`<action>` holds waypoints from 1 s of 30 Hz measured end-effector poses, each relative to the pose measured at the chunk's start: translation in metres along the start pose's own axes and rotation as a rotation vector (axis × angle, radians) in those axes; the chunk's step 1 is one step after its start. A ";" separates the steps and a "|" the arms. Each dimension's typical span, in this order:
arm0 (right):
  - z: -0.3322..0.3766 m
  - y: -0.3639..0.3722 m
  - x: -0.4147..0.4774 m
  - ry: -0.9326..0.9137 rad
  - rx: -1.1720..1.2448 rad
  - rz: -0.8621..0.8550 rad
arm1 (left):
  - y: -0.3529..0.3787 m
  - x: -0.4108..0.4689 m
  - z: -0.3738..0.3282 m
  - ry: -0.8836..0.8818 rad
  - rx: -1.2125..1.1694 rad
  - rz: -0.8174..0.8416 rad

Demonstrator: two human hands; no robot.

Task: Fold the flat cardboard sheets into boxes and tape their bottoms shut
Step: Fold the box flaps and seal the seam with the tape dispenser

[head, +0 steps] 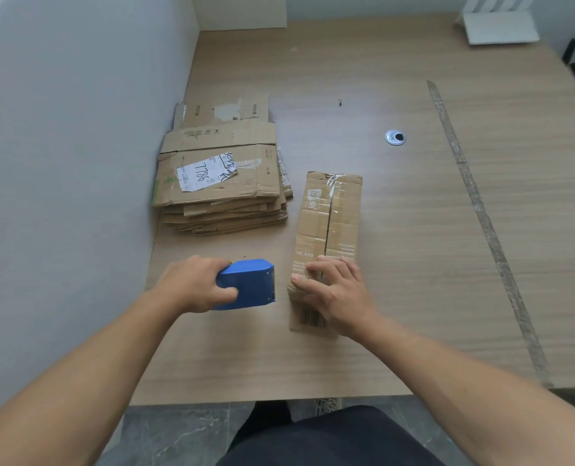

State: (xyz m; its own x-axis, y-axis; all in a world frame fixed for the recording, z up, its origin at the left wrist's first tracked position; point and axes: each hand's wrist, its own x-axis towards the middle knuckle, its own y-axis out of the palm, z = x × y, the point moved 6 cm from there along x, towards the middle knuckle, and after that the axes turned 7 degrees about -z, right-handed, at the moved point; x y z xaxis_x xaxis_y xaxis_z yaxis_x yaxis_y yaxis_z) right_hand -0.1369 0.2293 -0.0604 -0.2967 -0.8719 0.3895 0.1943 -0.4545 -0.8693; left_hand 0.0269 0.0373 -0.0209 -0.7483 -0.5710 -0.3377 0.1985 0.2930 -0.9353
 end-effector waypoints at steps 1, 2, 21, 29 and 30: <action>-0.001 0.000 -0.001 0.007 0.008 0.003 | -0.001 0.005 -0.004 -0.019 0.038 -0.018; -0.002 -0.001 -0.002 0.007 0.014 0.008 | -0.003 0.009 -0.002 -0.059 0.085 -0.050; 0.020 -0.014 -0.004 -0.087 -0.110 0.078 | 0.040 -0.017 -0.011 -0.203 -0.065 -0.252; 0.030 -0.011 0.013 -0.227 -0.237 0.274 | 0.060 -0.031 -0.012 -0.249 -0.138 -0.263; 0.031 -0.010 0.015 -0.219 -0.245 0.260 | 0.060 -0.032 -0.013 -0.252 -0.139 -0.261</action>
State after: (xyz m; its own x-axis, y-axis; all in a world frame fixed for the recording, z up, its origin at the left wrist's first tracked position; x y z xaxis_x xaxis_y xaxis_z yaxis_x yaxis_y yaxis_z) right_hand -0.1144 0.2148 -0.0361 -0.0558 -0.9821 0.1797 0.0010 -0.1800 -0.9837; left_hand 0.0549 0.0830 -0.0643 -0.5795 -0.8058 -0.1215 -0.0788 0.2038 -0.9758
